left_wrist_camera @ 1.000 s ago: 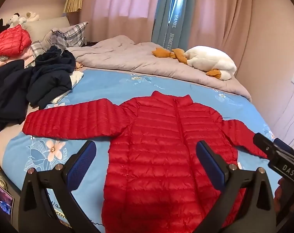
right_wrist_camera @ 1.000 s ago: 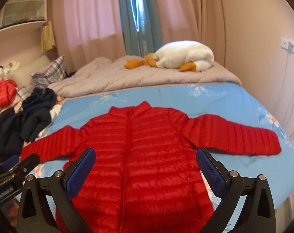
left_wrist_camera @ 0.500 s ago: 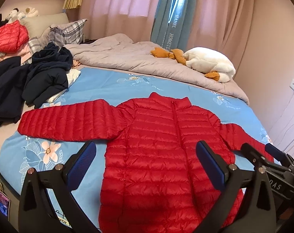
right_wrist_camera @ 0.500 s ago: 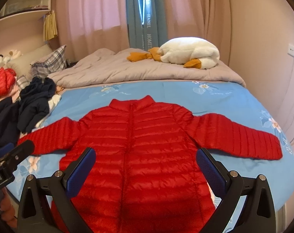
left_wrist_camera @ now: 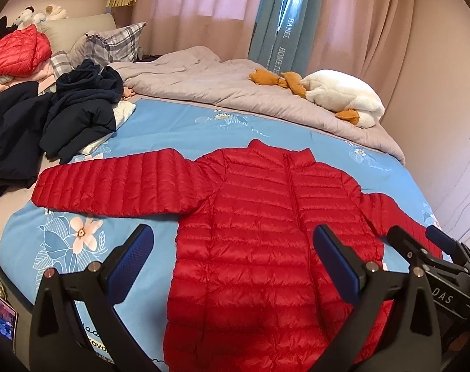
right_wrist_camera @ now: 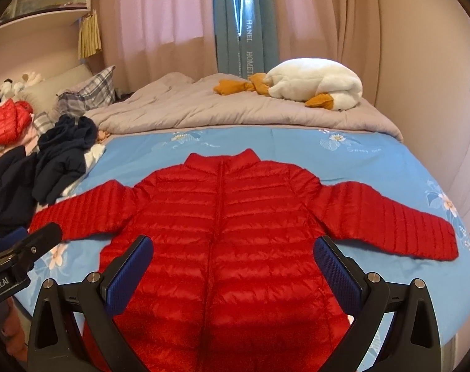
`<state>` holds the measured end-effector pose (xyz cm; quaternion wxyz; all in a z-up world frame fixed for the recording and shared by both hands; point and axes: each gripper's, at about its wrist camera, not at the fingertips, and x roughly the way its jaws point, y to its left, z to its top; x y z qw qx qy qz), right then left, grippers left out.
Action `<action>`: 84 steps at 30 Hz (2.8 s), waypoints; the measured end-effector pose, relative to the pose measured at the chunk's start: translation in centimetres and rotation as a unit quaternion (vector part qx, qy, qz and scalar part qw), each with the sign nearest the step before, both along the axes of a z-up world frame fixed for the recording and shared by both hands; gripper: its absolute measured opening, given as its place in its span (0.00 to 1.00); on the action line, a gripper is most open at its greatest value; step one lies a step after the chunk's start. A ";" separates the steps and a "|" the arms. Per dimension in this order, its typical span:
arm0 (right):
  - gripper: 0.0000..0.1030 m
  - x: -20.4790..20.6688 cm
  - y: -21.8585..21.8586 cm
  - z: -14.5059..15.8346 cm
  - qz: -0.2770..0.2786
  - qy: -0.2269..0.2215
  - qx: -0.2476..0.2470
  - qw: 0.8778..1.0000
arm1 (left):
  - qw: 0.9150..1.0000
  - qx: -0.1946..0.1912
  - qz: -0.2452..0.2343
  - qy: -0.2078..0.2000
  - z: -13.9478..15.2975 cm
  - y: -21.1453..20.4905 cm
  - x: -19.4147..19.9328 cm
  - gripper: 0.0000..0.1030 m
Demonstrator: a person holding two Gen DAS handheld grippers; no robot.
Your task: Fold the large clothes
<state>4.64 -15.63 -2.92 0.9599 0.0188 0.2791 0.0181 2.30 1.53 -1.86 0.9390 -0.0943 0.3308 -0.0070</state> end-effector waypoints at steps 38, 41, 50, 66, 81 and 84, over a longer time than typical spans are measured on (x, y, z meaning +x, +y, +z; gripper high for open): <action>1.00 -0.7 -0.1 0.1 -0.008 -0.001 0.011 1.000 | 1.000 -0.009 -0.012 0.014 0.2 0.6 -0.3 1.00; 1.00 -0.7 0.0 0.2 -0.009 0.000 0.013 1.000 | 1.000 -0.007 -0.016 0.014 0.1 0.5 -0.2 1.00; 1.00 -0.7 -0.3 0.5 -0.011 0.000 0.017 1.000 | 1.000 -0.003 -0.026 0.017 0.1 0.0 -0.1 1.00; 1.00 -0.8 -0.9 0.6 -0.013 0.003 0.025 1.000 | 0.999 0.004 -0.035 0.019 0.1 -0.9 -0.1 1.00; 1.00 -0.4 -1.5 0.3 -0.026 0.009 0.038 0.999 | 0.999 0.006 -0.042 0.034 -0.8 -1.1 0.6 1.00; 1.00 -0.1 -1.9 0.2 -0.034 0.012 0.046 0.998 | 0.998 0.003 -0.044 0.040 -1.2 -1.1 0.9 1.00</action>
